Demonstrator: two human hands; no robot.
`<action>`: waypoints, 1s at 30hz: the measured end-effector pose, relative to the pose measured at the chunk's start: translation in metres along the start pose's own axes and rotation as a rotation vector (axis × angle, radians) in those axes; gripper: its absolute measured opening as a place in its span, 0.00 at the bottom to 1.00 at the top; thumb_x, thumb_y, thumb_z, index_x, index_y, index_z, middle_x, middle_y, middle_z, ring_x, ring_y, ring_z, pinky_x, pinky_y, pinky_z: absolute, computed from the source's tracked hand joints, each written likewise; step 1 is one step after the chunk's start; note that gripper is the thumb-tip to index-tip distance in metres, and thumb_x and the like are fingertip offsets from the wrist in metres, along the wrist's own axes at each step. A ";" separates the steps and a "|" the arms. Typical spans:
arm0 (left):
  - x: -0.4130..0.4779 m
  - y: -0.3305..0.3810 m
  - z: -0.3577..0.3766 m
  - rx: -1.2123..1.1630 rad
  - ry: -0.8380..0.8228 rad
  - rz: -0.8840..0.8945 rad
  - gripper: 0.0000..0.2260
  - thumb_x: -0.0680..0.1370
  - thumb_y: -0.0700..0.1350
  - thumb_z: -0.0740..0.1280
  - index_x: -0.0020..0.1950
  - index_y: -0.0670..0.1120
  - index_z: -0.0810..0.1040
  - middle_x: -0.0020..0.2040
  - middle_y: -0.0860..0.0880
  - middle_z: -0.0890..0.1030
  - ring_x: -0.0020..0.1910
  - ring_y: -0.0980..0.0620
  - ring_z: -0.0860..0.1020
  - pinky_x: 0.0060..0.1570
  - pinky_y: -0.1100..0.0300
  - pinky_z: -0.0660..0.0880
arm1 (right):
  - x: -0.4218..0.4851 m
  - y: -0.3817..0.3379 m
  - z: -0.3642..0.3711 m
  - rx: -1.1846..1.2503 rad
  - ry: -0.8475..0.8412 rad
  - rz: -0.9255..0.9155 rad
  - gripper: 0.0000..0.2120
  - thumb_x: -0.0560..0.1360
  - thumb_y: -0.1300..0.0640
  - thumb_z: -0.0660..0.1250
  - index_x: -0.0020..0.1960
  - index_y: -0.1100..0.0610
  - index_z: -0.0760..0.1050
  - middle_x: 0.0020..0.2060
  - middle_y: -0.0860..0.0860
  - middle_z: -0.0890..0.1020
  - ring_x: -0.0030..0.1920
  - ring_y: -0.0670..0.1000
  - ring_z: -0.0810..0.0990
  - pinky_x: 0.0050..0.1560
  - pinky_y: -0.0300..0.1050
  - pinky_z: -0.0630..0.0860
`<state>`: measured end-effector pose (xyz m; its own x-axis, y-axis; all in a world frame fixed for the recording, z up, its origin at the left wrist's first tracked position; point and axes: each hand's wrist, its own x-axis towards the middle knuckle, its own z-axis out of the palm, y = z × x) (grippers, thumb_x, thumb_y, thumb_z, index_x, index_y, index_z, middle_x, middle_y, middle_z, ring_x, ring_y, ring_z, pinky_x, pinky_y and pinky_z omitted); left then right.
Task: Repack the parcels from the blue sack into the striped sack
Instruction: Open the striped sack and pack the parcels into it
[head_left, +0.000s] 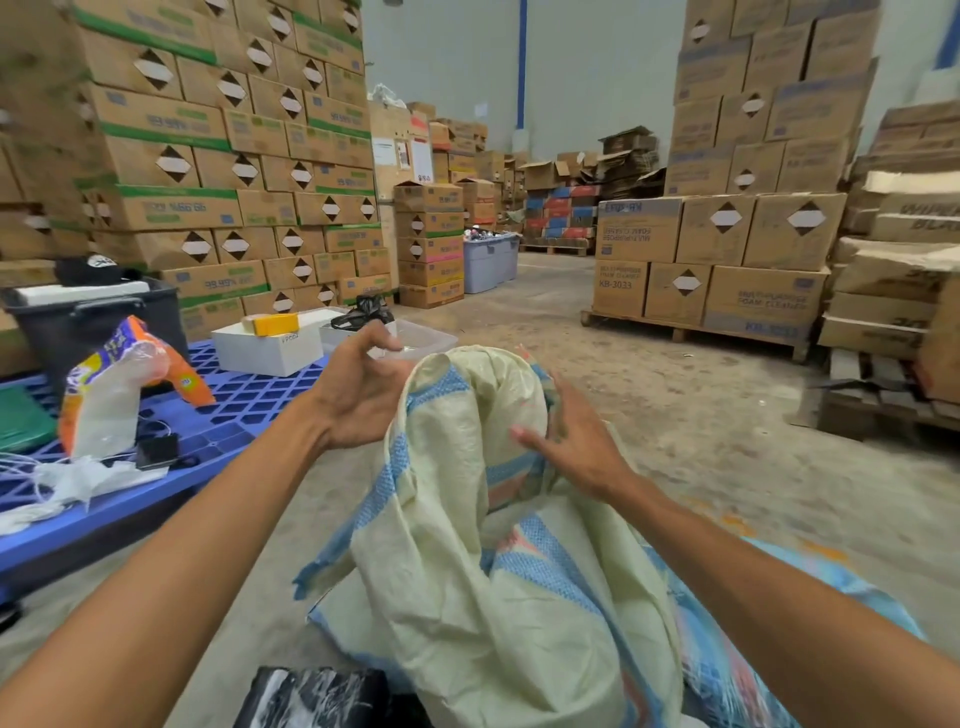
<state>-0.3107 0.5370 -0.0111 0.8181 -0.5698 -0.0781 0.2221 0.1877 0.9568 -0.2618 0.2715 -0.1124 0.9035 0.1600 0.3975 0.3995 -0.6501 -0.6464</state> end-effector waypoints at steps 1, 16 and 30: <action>0.002 0.000 0.001 0.046 -0.007 -0.001 0.34 0.74 0.58 0.59 0.73 0.38 0.67 0.71 0.38 0.72 0.67 0.40 0.73 0.70 0.47 0.65 | -0.002 -0.001 0.004 -0.027 0.000 -0.042 0.54 0.64 0.23 0.67 0.80 0.43 0.48 0.77 0.47 0.63 0.73 0.51 0.65 0.71 0.58 0.65; 0.013 -0.022 -0.061 2.202 0.991 0.170 0.19 0.71 0.47 0.73 0.59 0.51 0.70 0.46 0.48 0.81 0.46 0.45 0.79 0.45 0.52 0.71 | 0.057 -0.036 -0.036 -0.325 -0.090 0.230 0.17 0.66 0.62 0.72 0.47 0.41 0.80 0.42 0.49 0.82 0.48 0.52 0.79 0.60 0.53 0.75; 0.015 -0.029 -0.052 1.649 0.740 -0.280 0.52 0.65 0.53 0.77 0.78 0.50 0.46 0.73 0.38 0.61 0.73 0.38 0.61 0.71 0.42 0.62 | 0.033 -0.043 -0.041 0.292 -0.153 0.488 0.18 0.83 0.64 0.54 0.35 0.54 0.66 0.35 0.48 0.68 0.25 0.38 0.75 0.23 0.25 0.67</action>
<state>-0.2769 0.5645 -0.0545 0.9941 0.0740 0.0789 0.0635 -0.9898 0.1274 -0.2553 0.2744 -0.0452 0.9971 0.0136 -0.0754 -0.0614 -0.4477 -0.8921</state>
